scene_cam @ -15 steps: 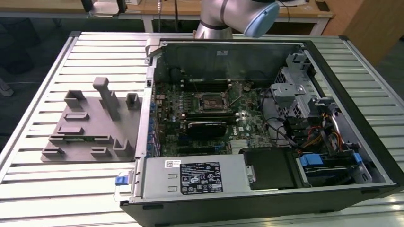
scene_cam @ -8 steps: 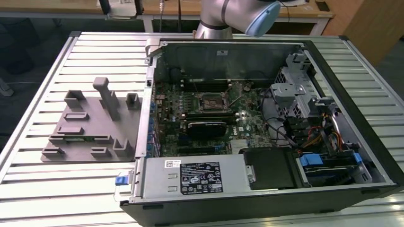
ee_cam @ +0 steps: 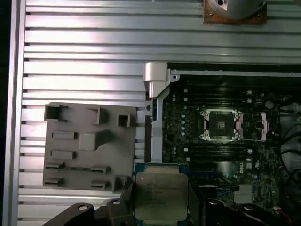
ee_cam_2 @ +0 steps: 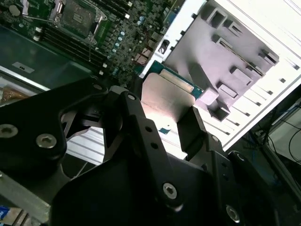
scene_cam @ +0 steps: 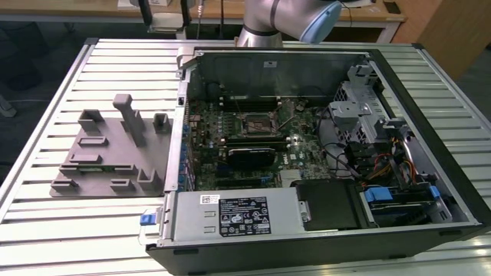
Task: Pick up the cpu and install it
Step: 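Pick up the cpu and move it towards the insertion slot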
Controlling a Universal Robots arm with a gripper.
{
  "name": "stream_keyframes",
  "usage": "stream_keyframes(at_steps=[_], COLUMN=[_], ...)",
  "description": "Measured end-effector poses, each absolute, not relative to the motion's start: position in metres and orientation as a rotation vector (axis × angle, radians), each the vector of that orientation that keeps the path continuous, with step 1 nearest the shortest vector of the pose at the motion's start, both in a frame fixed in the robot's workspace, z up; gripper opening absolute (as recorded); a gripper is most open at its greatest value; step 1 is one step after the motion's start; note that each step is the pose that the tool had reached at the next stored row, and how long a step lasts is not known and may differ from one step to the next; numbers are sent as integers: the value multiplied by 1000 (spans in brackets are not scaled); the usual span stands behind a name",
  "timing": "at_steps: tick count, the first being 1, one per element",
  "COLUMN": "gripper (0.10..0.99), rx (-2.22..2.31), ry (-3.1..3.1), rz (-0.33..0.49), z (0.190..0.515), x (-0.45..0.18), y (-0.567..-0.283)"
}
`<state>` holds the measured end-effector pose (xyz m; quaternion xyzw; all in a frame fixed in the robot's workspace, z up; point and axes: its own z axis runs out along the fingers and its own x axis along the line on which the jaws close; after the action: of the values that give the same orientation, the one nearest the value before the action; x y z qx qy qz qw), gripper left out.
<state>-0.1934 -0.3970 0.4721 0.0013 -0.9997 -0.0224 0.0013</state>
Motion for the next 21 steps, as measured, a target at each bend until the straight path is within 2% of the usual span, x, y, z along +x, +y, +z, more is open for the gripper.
stream_keyframes(at_steps=[21], gripper=[541], rx=[4], ry=[-3133], rz=[-70], z=[449], x=[-140], y=[-397])
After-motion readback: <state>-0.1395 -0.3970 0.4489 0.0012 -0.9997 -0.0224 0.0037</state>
